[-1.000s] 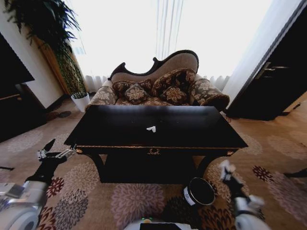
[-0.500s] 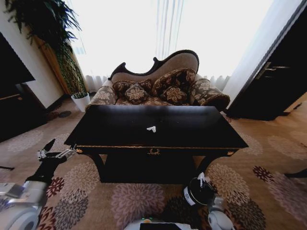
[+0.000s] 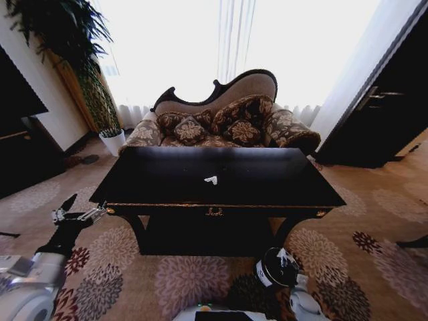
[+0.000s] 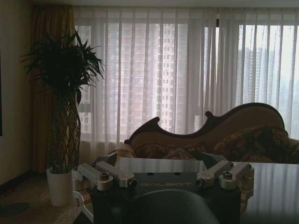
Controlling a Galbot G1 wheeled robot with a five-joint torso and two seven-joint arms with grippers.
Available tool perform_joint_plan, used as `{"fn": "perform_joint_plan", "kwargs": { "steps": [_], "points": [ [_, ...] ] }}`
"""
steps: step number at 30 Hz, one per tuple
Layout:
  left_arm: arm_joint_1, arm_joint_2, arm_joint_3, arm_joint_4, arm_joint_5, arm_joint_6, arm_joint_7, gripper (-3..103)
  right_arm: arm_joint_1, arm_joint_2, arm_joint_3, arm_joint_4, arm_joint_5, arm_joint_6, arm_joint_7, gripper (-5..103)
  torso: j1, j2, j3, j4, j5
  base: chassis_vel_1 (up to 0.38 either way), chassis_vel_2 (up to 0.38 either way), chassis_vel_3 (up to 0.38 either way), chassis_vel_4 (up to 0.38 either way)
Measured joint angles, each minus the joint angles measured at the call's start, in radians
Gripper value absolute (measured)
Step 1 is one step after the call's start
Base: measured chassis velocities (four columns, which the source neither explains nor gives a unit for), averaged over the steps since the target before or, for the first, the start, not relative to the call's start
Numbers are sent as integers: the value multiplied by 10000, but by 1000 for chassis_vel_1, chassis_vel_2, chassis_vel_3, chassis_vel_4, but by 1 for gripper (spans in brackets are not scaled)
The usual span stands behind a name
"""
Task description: Move to the front of the table and place the trash on the table into the trash bin.
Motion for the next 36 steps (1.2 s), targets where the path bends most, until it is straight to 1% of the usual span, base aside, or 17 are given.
{"fn": "perform_joint_plan", "kwargs": {
  "steps": [4, 7, 10, 11, 13, 16, 18, 20, 22, 23, 24, 26, 27, 30, 31, 32, 36],
  "points": [
    [0, 0, 0, 0, 0, 1, 0, 100, -75, 16, 2, 68, 258, -132, 23, 47, 0, 0, 0, 0, -2, 0, 0, 0, 0],
    [0, 0, 0, 0, 0, 1, 0, 100, -89, 4, 4, 106, 414, -207, 42, 52, 0, 1, 0, -1, -2, 0, 0, 0, 0],
    [0, 0, 0, 0, 0, 0, 0, 100, -70, -24, 10, 108, 484, -254, 55, 69, 0, 0, 0, 0, -2, 0, 0, 0, 0],
    [0, 0, 0, 0, 0, 0, 0, 100, -70, -24, 10, 108, 484, -254, 55, 69, 0, 0, 0, 0, -2, 0, 0, 0, 0],
    [0, 0, 0, 0, 0, 0, 0, 100, -60, -48, 17, 144, 537, -299, 75, 80, 0, 1, 0, 0, -3, 0, 0, 0, 0],
    [0, 0, 0, 0, 0, 1, 0, 100, -99, -49, 23, 241, 551, -339, 94, 85, 0, 0, 0, 0, -2, 0, 0, 0, 0],
    [0, 0, 0, 0, 0, 1, 0, 100, -286, -14, 55, 507, 555, -361, 129, 95, 0, 1, 0, 1, -4, 0, 0, 0, 0],
    [0, 0, 0, 0, 0, 0, 0, 100, -711, 130, 122, 1126, 523, -301, 136, 100, 0, 0, 0, 1, -4, 0, 0, 0, 0],
    [0, 0, 0, 0, 0, 1, 0, 100, -880, 190, 149, 1373, 478, -223, 129, 100, 0, 0, 0, 1, 0, 0, 0, 0, 0],
    [0, 0, 0, 0, 0, 1, 0, 100, -1354, 367, 254, 2035, 236, 62, 91, 100, 0, 0, 0, 1, 0, 0, 0, 0, 0],
    [1, 0, 0, 0, 0, 1, 0, 100, -3033, 864, 533, 4023, -141, 719, -71, 100, 0, 1, -2, 2, -2, 0, 0, 0, 0],
    [0, 0, 0, 0, 0, 1, 0, 100, -3975, 1095, 753, 4881, -404, 1145, -114, 100, -1, 2, -2, -6, -4, 0, 0, 0, 0],
    [0, 0, 0, 0, 0, 1, 0, 100, -3975, 1095, 753, 4881, -404, 1145, -114, 100, -1, 2, -2, -6, -4, 0, 0, 0, 0],
    [0, 0, 0, 0, 0, 1, 0, 100, -5468, 1404, 1297, 6726, -771, 1719, -65, 100, -2, 2, -2, -1, -2, 0, 0, 0, 0],
    [0, 0, 0, 0, 0, 1, 0, 100, -5901, 1511, 1490, 7464, -759, 1773, -5, 100, -2, 2, -2, -1, -4, 0, 0, 0, 0],
    [0, 0, 0, 0, 0, 1, 0, 100, -5901, 1511, 1490, 7464, -759, 1773, -5, 100, -2, 2, -2, -1, -4, 0, 0, 0, 0],
    [-1, 0, 0, 0, 0, 1, 0, 100, -7376, 2046, 1852, 10643, -358, 1349, 336, 100, -2, 2, -1, -5, -3, 0, 0, 0, 0]
  ]
}}
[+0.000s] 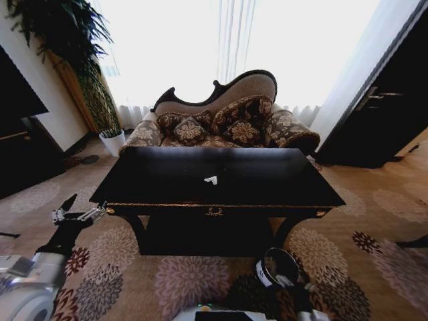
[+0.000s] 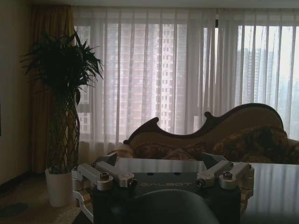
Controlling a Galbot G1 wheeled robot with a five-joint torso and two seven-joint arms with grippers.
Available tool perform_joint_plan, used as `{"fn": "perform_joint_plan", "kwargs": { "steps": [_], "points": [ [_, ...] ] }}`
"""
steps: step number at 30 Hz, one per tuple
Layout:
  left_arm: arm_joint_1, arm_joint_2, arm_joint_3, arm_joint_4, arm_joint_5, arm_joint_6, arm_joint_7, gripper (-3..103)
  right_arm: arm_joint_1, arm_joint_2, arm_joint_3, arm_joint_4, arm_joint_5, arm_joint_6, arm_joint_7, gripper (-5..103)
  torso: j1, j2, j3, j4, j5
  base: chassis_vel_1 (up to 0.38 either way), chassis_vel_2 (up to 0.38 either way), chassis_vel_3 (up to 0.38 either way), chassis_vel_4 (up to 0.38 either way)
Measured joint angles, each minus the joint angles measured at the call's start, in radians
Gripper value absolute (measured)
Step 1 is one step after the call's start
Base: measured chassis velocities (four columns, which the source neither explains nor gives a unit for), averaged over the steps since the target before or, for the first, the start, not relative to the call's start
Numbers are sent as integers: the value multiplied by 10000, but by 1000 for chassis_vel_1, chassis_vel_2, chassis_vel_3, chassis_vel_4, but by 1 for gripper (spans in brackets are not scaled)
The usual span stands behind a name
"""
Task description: Move to the front of the table and place the trash on the table into the trash bin.
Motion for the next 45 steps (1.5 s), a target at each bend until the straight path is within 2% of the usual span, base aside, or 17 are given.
{"fn": "perform_joint_plan", "kwargs": {
  "steps": [7, 11, 12, 14, 15, 16, 17, 18, 19, 20, 24, 28, 31, 33, 35, 41, 45],
  "points": [
    [1, 0, 0, 0, 0, 0, 0, 100, -262, -93, 1004, 2782, 506, -1035, 337, 100, 1, 0, 0, 5, -1, 0, 0, 0, 0],
    [0, 0, 0, 0, 0, -1, 0, 100, 401, -778, 1510, 3898, 1153, -2313, 390, 100, 0, 0, 1, 4, 1, 0, 0, 0, 0],
    [0, 0, 0, 0, 0, -1, 0, 100, 401, -778, 1510, 3898, 1153, -2313, 390, 100, 0, 0, 1, 4, 1, 0, 0, 0, 0],
    [0, 0, 0, 0, 0, 0, 0, 100, 1214, -1470, 1288, 4197, 1233, -3532, 506, 100, 0, 0, 1, 6, 3, 0, 0, 0, 0],
    [0, 0, 0, 0, 0, 0, 0, 100, 1214, -1470, 1288, 4197, 1233, -3532, 506, 100, 0, 0, 1, 6, 3, 0, 0, 0, 0],
    [1, 0, 0, 0, 0, -1, 0, 100, 1611, -1866, 1086, 4402, 1391, -4457, 767, 100, 1, 0, 2, 9, 3, 0, 0, 0, 0],
    [1, -1, 0, 0, 0, 0, 0, 100, 1704, -1967, 1027, 4462, 1472, -4702, 871, 100, 1, -1, 2, 9, 3, 0, 0, 0, 0],
    [0, 0, 0, 0, 0, 0, 0, 100, 2194, -2530, 708, 4635, 1870, -5606, 1318, 100, 2, -1, 2, 3, 3, 0, 0, 0, 0],
    [1, -1, 0, 0, 0, 0, 0, 100, 2507, -2888, 527, 4662, 2097, -6021, 1523, 100, 1, -1, 2, 3, 3, 0, 0, 0, 0],
    [1, -1, 0, 0, 0, 0, 0, 100, 2507, -2888, 527, 4662, 2097, -6021, 1523, 100, 1, -1, 2, 3, 3, 0, 0, 0, 0],
    [1, 0, -1, 1, 0, 0, 0, 100, 4222, -4984, -270, 4242, 3758, -7293, 2395, 100, 1, -2, 2, 9, 3, 0, 0, 0, 0],
    [1, 0, 0, 0, 0, 0, 4, 100, 5367, -6081, -854, 3627, 4704, -7653, 2774, 100, 2, -3, 3, 5, 5, 0, 0, 0, 0],
    [1, 0, 0, 0, 0, -1, 2, 100, 7233, -7610, -2296, 2618, 5512, -7815, 3057, 100, 3, -3, 3, 6, 4, 0, 0, 0, 0],
    [0, 0, -1, 0, 0, 0, -2, 100, 7616, -7810, -2595, 2443, 5578, -7829, 3081, 100, 3, -3, 3, 5, 2, 0, 0, 0, 0],
    [1, 0, 0, 0, 0, -1, 1, 100, 9390, -8388, -4104, 1734, 5776, -7969, 3220, 100, 2, -3, 3, 6, 2, 0, 0, 0, 0],
    [0, 0, 0, 0, 0, -1, 0, 100, 12405, -8669, -6906, 760, 6328, -8518, 3596, 100, 4, -3, 3, 6, -1, 0, 0, 0, 0],
    [0, 0, 0, 0, 0, -1, 0, 100, 12931, -8554, -7428, 629, 6439, -8592, 3669, 100, 3, -3, 2, 6, 0, 0, 0, 0, 0]
  ]
}}
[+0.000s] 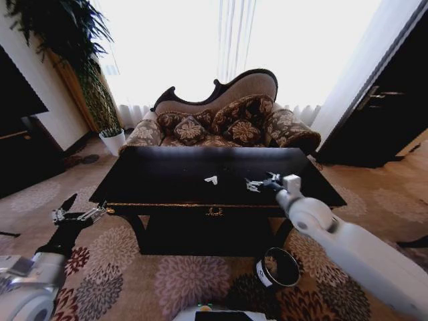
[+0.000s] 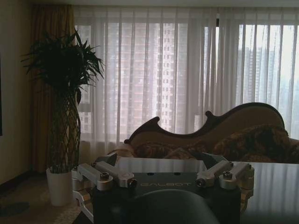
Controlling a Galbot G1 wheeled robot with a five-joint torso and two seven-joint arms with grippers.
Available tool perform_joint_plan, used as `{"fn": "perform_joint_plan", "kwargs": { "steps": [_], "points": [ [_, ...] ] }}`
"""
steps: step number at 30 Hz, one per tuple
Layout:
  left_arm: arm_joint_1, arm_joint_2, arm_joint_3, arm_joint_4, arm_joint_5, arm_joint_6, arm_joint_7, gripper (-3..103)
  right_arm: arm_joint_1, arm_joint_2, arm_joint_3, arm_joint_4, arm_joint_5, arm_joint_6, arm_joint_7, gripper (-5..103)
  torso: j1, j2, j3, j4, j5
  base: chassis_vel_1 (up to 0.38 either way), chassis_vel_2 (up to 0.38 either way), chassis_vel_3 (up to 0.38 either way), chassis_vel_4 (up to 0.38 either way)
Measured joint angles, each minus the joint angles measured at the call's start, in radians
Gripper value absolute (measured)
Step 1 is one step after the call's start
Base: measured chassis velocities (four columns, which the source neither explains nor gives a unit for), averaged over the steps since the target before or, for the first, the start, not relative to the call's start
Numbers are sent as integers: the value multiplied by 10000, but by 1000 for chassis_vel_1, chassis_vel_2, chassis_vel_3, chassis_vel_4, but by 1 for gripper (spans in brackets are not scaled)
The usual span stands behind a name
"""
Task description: Move to the front of the table and place the trash on the table into the trash bin.
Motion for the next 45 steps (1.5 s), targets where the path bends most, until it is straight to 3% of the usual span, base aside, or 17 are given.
{"fn": "perform_joint_plan", "kwargs": {
  "steps": [3, 7, 21, 39, 43, 45],
  "points": [
    [0, 0, 0, 0, 0, 0, 1, 100, 1250, 396, -1404, -399, 297, -155, 211, 100, -1, 1, -1, 0, 0, 0, 0, 0, 0],
    [0, 0, 0, 0, 0, 0, 0, 100, 1891, 729, -2277, -482, 680, -300, 434, 100, 0, 0, 0, -1, 0, 0, 0, 0, 0],
    [0, 0, 0, 0, 0, 1, 0, 100, 3303, 1670, -3893, -998, 1370, -544, 822, 100, -2, 2, -1, -1, 0, 0, 0, 0, 0],
    [0, 0, 0, 0, 0, 0, 0, 100, 3985, 2772, -4624, -2204, 1123, -546, 871, 100, -1, 2, -1, -1, 1, 0, 0, 0, 0],
    [0, 0, 0, 0, 0, 1, 0, 100, 3680, 2946, -4487, -2290, 975, -454, 798, 84, -2, 2, -2, -1, 3, 0, 0, 0, 0],
    [0, 0, 0, 0, 0, 0, 0, 100, 3654, 2965, -4471, -2295, 936, -446, 777, 84, -3, 3, -3, -1, 2, 0, 0, 0, 0]
  ]
}}
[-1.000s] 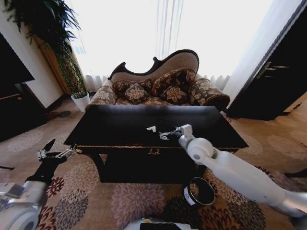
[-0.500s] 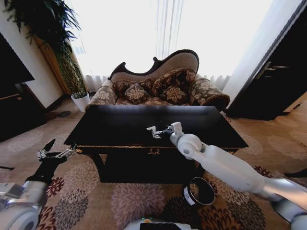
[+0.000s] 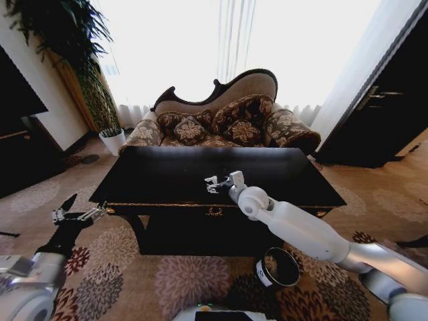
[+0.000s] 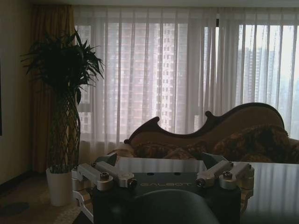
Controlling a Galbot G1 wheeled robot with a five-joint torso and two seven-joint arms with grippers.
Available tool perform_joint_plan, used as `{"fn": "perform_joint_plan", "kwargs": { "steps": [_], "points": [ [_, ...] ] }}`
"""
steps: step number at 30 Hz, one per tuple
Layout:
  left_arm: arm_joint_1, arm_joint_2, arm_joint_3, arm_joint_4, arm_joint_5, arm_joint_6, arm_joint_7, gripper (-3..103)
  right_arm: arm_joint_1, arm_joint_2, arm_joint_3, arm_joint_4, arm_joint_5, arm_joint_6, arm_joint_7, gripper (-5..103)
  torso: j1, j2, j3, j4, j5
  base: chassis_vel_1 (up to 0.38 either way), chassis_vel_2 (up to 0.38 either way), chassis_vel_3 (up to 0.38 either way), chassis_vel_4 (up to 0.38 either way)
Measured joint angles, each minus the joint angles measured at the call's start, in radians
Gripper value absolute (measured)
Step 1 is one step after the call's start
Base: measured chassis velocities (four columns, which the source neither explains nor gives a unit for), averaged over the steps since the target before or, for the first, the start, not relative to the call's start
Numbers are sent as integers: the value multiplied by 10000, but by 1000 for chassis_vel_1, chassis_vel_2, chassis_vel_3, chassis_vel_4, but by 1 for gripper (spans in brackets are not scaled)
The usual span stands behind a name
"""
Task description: Move to the front of the table and place the trash on the table into the trash bin.
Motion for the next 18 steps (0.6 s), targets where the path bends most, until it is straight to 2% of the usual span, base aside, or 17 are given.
{"fn": "perform_joint_plan", "kwargs": {
  "steps": [4, 6, 9, 11, 15, 17, 18],
  "points": [
    [0, 0, 0, 0, 0, 0, 0, 100, -151, 78, 114, 44, -26, 6, 29, 61, 1, 0, 0, 1, -1, 0, 0, 0, 0],
    [0, 0, 0, 0, 0, 0, 0, 100, -180, 73, 122, 66, -31, 9, 30, 61, 1, 0, 0, 1, 0, 0, 0, 0, 0],
    [0, 0, 0, 0, 0, 0, 0, 100, -428, 52, 274, 171, -46, 19, 32, 45, 0, 0, -1, 1, -1, 0, 0, 0, 0],
    [0, 0, 0, 0, 0, 0, 0, 100, -460, 51, 301, 182, -46, 20, 32, 45, 0, 1, -1, 1, 0, 0, 0, 0, 0],
    [0, 0, 0, 0, 0, 0, 0, 100, -726, -8, 514, 300, -54, 31, 39, 24, 0, 1, -1, 0, -1, 0, 0, 0, 0],
    [0, 0, 0, 0, 0, 0, 0, 100, -748, -12, 539, 305, -55, 32, 44, 24, 0, 1, 0, 0, -1, 0, 0, 0, 0],
    [0, 0, 0, 0, 0, 0, 0, 100, -787, -27, 587, 322, -54, 31, 55, 13, 0, 1, 0, -1, -1, 0, 0, 0, 0]
  ]
}}
